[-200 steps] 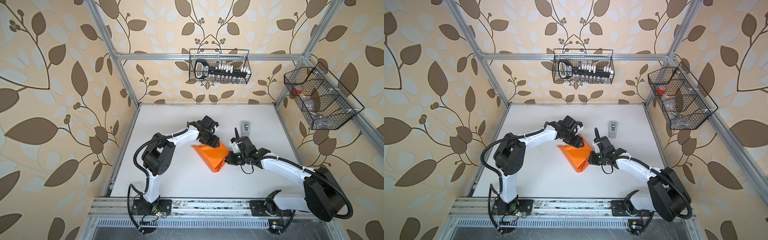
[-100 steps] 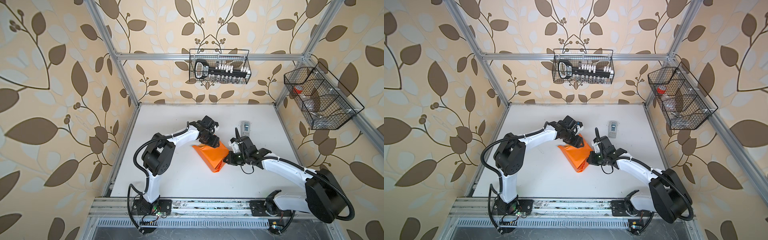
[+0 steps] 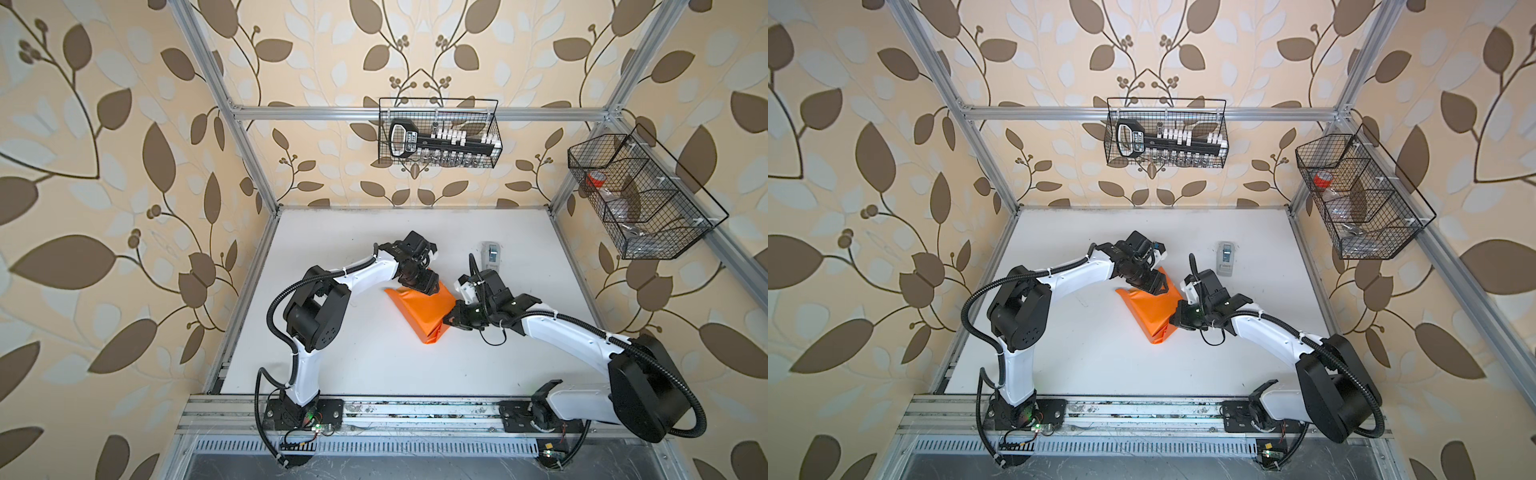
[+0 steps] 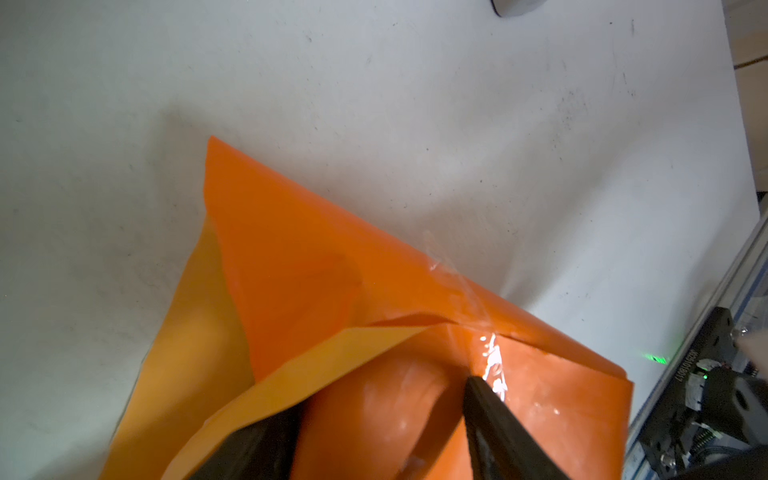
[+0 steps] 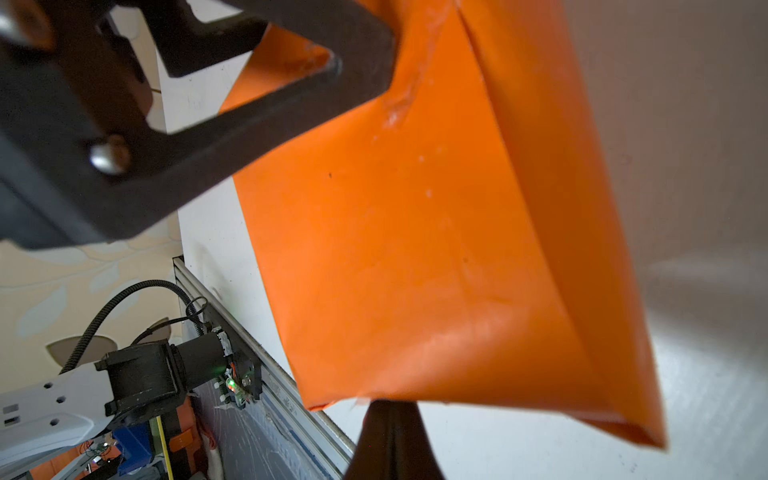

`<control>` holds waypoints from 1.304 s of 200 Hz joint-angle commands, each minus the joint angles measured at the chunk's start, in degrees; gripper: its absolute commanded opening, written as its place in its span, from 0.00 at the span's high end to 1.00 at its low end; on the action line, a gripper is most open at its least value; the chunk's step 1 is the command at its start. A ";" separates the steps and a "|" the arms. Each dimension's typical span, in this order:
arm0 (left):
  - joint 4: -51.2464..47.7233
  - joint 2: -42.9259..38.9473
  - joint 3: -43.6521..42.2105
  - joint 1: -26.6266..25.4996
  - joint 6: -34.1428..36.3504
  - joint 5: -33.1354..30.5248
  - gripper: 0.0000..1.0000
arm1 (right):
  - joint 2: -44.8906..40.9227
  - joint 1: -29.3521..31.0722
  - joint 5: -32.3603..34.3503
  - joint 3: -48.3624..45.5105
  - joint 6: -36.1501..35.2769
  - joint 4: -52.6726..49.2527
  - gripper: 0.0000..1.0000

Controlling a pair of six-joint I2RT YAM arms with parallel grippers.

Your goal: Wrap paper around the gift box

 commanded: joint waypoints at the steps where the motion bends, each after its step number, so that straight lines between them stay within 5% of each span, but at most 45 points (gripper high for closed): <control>1: -4.76 2.03 -2.31 -3.18 -1.24 0.42 0.37 | 0.29 -0.82 -0.26 4.11 0.71 8.13 1.00; 38: -4.82 2.39 -1.92 -3.34 -1.76 -0.34 0.37 | -0.76 -1.75 -1.23 4.43 0.76 7.70 1.00; 140: -18.58 -6.30 12.61 2.42 -3.81 -15.81 0.25 | -23.75 -11.84 -0.31 -0.71 -9.11 -11.87 1.00; 206: -4.77 -27.36 -19.40 16.84 -21.18 -8.22 0.17 | -23.96 -10.82 -2.31 -15.56 -5.30 -2.85 0.98; 261: 20.93 -37.34 -44.66 17.32 -44.12 3.41 0.14 | -17.82 -9.70 2.90 -17.31 -5.62 0.88 1.00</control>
